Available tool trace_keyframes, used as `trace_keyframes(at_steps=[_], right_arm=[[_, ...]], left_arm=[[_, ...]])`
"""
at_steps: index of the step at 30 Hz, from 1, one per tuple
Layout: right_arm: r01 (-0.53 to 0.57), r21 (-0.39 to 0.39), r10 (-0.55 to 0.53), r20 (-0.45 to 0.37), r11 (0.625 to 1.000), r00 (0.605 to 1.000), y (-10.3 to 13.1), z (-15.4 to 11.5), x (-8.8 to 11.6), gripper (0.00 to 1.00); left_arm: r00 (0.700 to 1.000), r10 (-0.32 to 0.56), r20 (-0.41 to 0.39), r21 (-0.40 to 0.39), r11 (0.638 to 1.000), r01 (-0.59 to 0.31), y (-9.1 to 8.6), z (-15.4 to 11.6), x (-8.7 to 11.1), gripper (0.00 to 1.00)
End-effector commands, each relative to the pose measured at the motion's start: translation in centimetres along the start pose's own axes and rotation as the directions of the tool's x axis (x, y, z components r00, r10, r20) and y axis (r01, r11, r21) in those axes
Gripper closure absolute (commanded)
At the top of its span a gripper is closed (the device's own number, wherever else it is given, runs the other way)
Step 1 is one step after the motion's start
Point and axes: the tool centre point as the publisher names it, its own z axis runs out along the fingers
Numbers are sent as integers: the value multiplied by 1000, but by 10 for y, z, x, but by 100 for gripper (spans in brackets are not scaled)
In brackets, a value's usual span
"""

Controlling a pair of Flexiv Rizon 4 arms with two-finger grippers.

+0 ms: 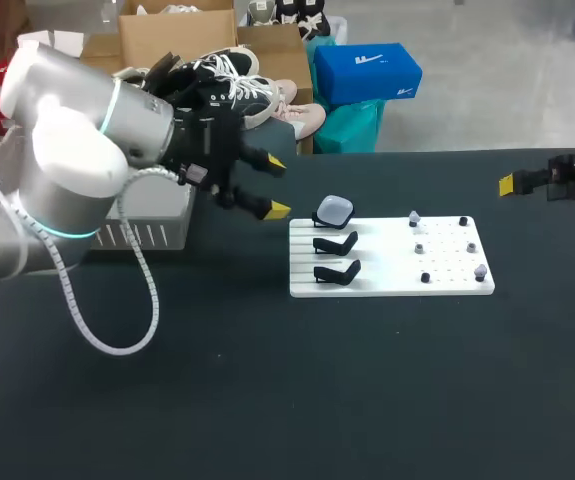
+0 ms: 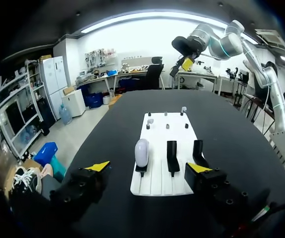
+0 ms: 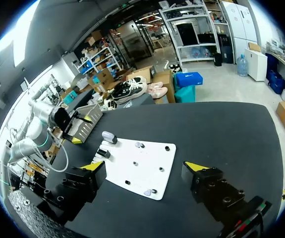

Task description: Pick up each earbud case from the left stands, insert the matching earbuds, close the lid, and place the case in the box.

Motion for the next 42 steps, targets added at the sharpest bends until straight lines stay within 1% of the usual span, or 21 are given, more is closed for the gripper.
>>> trace_keyframes(at_steps=[1,4,8,12,13,15,19,23,30,33,38,40,42], right_arm=[[1,-3,-1,0,1000,1000,-1,1,0,0],[1,-3,-1,0,1000,1000,-1,1,0,0],[1,-3,-1,0,1000,1000,-1,1,0,0],[1,-3,-1,0,1000,1000,-1,1,0,0],[1,-3,-1,0,1000,1000,-1,1,0,0],[1,-3,-1,0,1000,1000,-1,1,0,0],[1,-3,-1,0,1000,1000,-1,1,0,0],[1,-3,-1,0,1000,1000,-1,1,0,0],[1,-3,-1,0,1000,1000,-1,1,0,0],[1,-3,-1,0,1000,1000,-1,1,0,0],[1,-3,-1,0,1000,1000,-1,1,0,0],[1,-3,-1,0,1000,1000,-1,1,0,0],[1,-3,-1,0,1000,1000,-1,1,0,0]], left_arm=[[1000,-12,10,91,996,11,11,27,1,0],[1000,-11,20,102,995,9,7,36,2,0],[999,-27,28,100,995,24,11,42,4,1],[999,-39,31,98,995,36,14,45,6,15],[999,-43,33,99,994,40,15,46,6,16],[998,-44,36,100,994,40,16,46,6,21],[998,-46,40,99,994,42,17,47,7,20],[998,-48,51,109,993,42,18,49,8,15],[997,-38,63,122,992,30,17,59,7,19],[997,-31,67,126,992,22,16,64,8,18],[997,-23,71,140,990,13,16,73,7,20],[997,-22,72,142,990,11,17,76,7,19],[997,-20,72,142,990,9,17,79,8,20]])
